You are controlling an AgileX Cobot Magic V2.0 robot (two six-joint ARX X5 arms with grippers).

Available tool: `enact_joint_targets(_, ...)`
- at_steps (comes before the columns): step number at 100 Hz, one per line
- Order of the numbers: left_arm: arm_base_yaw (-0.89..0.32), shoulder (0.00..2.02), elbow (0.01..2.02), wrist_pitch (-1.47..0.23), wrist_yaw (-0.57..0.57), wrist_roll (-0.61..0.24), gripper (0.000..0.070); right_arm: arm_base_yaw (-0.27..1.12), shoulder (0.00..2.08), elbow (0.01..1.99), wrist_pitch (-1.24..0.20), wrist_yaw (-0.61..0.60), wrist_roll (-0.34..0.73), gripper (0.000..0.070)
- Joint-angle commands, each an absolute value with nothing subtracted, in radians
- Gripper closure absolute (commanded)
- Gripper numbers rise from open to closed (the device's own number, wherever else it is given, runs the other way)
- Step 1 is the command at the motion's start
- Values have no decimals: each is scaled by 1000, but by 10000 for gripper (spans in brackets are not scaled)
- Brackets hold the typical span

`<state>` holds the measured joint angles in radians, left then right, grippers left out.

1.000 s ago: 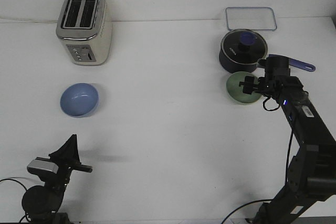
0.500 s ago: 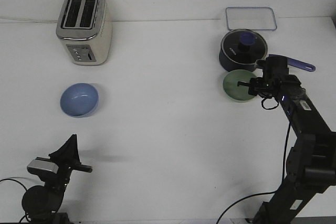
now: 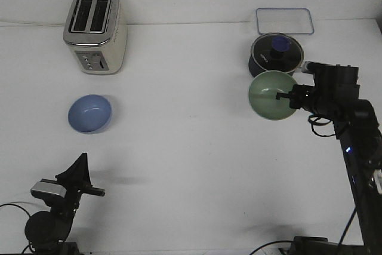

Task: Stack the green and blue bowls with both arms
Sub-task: 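Grasp the green bowl rim with the right gripper and lift it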

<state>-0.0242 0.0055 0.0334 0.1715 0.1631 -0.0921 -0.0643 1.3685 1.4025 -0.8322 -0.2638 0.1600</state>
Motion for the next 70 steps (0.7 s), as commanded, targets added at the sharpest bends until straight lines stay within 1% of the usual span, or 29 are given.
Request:
enact_joint_targets(1, -23, 5, 14, 181, 166, -91, 686, -20, 1339, 1382, -844, -280, 152, 700)
enact_joint_targets(8, -23, 5, 14, 181, 166, -91, 686, 48, 1270, 1321, -838, -295, 158, 700)
enact_joint_targets(19, -23, 5, 14, 181, 166, -91, 686, 187, 1193, 1210, -801, -294, 210, 700)
enact_joint_targets(35, -23, 5, 14, 181, 166, -93, 686, 379, 1173, 1088, -756, -239, 274, 700)
enact_joint_targets(52, -23, 5, 14, 183, 166, -99, 686, 544, 1225, 1002, -654, -190, 336, 700)
enact_joint_targets(70, -23, 5, 14, 183, 166, -99, 686, 612, 1341, 980, -595, -150, 341, 700)
